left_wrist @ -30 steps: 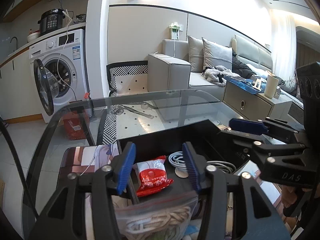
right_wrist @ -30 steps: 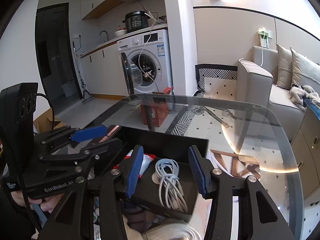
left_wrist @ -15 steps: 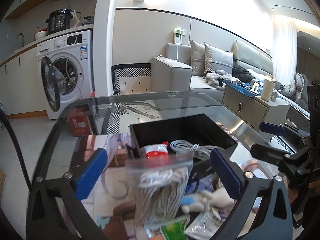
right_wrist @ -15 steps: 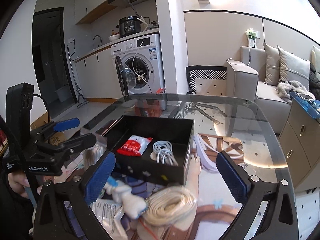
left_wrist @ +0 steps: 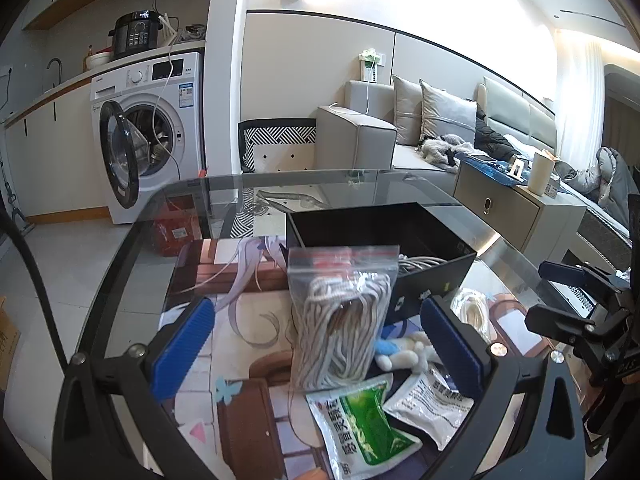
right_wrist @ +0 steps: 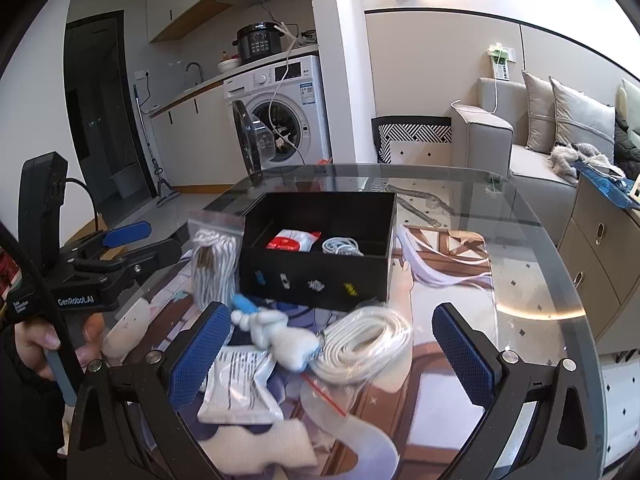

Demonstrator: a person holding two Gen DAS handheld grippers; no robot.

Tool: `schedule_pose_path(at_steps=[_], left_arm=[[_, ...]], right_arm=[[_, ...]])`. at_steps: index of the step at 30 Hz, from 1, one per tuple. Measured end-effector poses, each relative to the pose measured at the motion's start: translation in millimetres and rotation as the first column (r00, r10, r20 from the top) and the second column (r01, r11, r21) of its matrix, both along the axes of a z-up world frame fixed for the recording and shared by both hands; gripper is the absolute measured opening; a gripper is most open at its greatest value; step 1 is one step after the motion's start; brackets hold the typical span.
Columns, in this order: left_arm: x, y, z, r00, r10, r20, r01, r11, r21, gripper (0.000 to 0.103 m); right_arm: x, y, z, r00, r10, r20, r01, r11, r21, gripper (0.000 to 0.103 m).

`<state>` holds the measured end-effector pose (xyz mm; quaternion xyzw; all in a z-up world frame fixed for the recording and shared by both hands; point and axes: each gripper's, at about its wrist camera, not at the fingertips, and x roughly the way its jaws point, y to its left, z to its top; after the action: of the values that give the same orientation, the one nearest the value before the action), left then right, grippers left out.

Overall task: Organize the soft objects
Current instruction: 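Move both tools back over the remaining items on the table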

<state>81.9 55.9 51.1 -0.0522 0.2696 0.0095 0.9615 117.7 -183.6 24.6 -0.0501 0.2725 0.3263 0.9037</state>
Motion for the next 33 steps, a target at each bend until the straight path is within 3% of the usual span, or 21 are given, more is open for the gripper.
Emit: schedule_pose_path(at_steps=[6,20,33], left_arm=[[-10.7,-8.7,-6.5,1.000,0.002,-0.015,-0.001,1.000,0.026,0.103],[-23.2,-8.3,-15.1,1.000,0.013,-0.021,-0.013,1.000,-0.014,0.103],[-31.5,-7.2,-18.6,0.999,0.031,-0.021,-0.031,1.000,0.000,0.103]], right_arm=[[-12.0,-1.7,-5.3,1.000,0.020,-0.010,-0.020,1.000,-0.011,0.103],[-37.2,-7.3,-42.4,0.993,0.076,-0.091,-0.080,0.996,-0.039,0.103],[-60.2,7.8,-62.9,0.969,0.222,-0.111,-0.232,0.968,-0.090,0.103]])
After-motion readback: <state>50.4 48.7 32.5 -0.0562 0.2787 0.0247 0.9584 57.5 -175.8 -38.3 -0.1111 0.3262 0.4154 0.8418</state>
